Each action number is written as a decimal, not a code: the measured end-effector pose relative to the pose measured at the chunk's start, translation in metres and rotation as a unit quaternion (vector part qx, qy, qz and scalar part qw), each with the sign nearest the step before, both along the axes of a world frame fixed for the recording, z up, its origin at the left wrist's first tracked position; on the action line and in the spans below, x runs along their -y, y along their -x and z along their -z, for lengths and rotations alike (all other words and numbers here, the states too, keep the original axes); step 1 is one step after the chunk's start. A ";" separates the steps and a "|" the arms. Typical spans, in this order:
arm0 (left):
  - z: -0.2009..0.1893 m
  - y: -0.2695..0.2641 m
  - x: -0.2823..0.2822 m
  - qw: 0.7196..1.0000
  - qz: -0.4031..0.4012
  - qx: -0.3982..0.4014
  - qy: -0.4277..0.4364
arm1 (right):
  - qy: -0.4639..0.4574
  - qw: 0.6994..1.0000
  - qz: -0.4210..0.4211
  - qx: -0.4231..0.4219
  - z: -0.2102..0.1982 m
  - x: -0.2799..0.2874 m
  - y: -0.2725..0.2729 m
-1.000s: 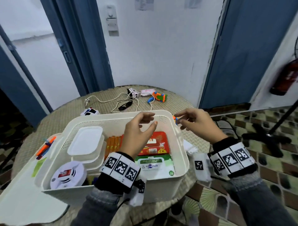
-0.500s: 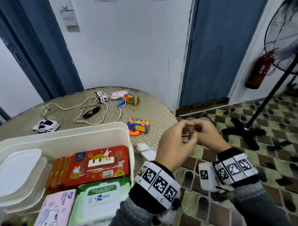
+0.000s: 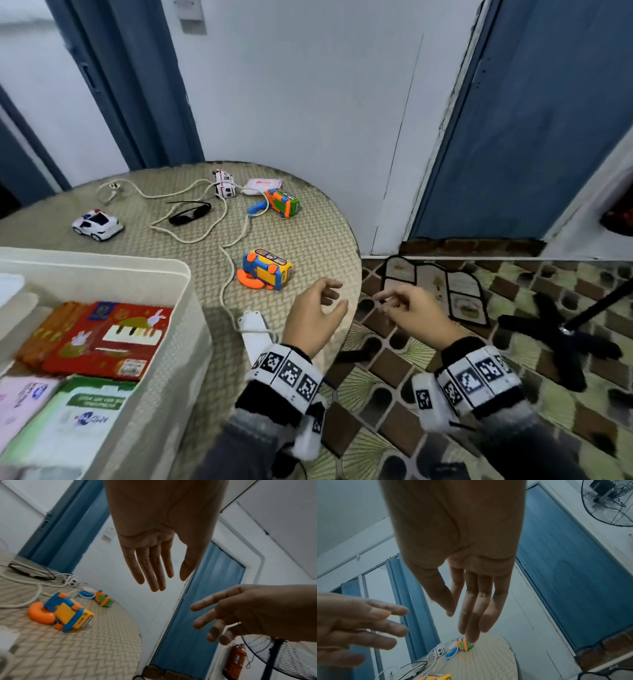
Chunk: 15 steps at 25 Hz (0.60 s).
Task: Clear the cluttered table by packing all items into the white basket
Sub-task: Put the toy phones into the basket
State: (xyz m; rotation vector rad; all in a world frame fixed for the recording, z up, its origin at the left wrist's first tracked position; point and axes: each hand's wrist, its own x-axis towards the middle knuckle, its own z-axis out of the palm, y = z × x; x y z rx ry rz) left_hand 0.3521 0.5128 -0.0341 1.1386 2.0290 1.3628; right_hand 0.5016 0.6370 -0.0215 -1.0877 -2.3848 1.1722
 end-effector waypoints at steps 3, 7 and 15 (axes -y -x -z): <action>0.014 0.002 -0.013 1.000 -0.026 0.015 0.010 | 0.022 1.000 -0.020 0.007 0.005 -0.019 -0.002; 0.033 0.020 -0.033 0.998 -0.060 0.025 0.021 | 0.031 0.998 -0.051 0.022 0.021 -0.048 0.014; 0.073 0.097 -0.084 0.986 -0.155 0.060 0.016 | 0.113 0.985 -0.131 0.027 0.046 -0.117 0.111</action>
